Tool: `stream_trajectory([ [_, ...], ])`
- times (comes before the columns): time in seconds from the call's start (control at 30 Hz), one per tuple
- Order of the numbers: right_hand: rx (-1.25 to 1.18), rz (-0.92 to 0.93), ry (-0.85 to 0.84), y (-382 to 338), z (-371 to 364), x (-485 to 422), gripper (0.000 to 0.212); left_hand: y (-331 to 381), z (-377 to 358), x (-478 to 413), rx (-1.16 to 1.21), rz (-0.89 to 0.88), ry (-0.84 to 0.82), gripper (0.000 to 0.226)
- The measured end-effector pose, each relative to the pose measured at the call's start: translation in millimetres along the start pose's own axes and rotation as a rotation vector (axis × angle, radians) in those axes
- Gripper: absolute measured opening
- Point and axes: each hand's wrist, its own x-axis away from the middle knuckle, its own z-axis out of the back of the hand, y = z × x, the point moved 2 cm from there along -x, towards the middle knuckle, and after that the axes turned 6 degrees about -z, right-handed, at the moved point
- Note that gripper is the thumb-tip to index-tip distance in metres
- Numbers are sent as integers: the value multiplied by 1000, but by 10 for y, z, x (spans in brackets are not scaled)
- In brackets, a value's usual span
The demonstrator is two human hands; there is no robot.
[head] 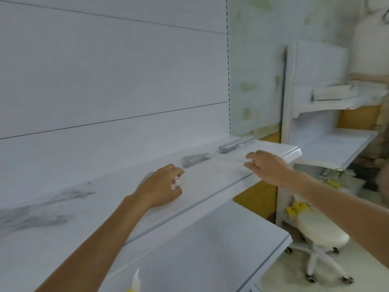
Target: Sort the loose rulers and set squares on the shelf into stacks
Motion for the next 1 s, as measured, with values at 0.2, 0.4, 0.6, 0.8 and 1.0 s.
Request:
stream_trajectory([
  [0.2, -55, -82, 72, 1004, 195, -137, 37, 445, -516, -832, 21, 8, 9, 46],
  [0.4, -42, -74, 85, 1374, 112, -417, 36, 673, -739, -1369, -15, -28, -28, 44],
  [0.6, 1, -27, 63, 1516, -120, -868, 39, 525, -748, -1885, -6, -88, -34, 39],
  [0.8, 14, -4, 126, 1668, -65, -1523, 30, 275, -705, -2290, 95, -42, 95, 33],
  [1.0, -43, 87, 129, 1487, -332, -1895, 30, -28, -569, -2327, 67, 53, 134, 36],
])
